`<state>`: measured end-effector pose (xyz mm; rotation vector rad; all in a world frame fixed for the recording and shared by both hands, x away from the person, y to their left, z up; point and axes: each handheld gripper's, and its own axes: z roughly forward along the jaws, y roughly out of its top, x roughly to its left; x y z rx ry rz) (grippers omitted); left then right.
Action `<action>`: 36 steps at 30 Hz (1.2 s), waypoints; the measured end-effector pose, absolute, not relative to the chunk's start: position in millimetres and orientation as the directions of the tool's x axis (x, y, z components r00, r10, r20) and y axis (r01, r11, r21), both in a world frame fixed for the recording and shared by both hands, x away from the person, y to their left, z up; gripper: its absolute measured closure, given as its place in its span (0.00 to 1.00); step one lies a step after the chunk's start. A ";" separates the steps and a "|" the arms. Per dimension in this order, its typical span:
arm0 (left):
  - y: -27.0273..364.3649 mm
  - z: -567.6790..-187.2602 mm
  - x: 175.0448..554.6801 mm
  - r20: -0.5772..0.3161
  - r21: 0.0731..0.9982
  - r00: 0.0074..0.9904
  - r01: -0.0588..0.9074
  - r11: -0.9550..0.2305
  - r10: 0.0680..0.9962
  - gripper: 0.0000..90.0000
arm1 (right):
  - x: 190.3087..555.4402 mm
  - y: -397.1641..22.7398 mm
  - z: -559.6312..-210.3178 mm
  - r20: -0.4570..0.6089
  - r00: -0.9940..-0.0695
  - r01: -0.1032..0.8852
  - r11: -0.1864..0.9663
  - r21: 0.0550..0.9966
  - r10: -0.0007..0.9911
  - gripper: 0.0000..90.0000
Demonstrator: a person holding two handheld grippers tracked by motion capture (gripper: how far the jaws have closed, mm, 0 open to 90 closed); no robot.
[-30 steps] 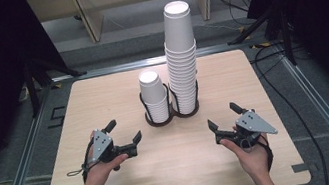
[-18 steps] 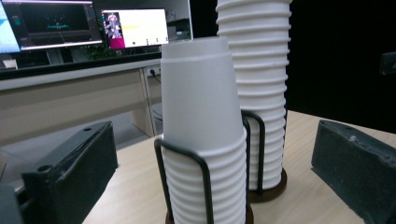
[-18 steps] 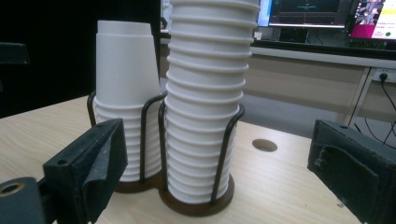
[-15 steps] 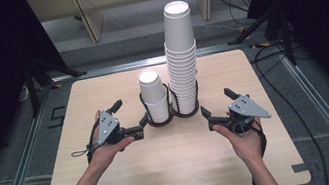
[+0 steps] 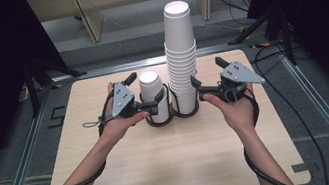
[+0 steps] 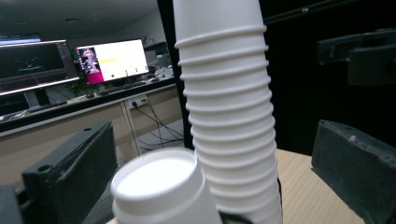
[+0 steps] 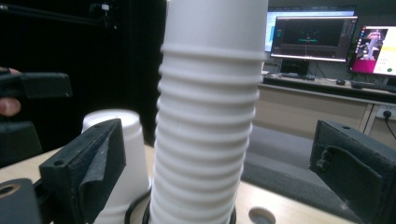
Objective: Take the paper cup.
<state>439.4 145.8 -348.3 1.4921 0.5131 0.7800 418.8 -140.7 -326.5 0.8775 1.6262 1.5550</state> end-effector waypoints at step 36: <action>73.6 -309.3 508.4 0.108 0.994 0.711 -0.057 -0.096 0.695 0.00 | 502.4 -99.7 -235.2 -0.041 -0.581 0.025 0.069 0.997 0.813 0.11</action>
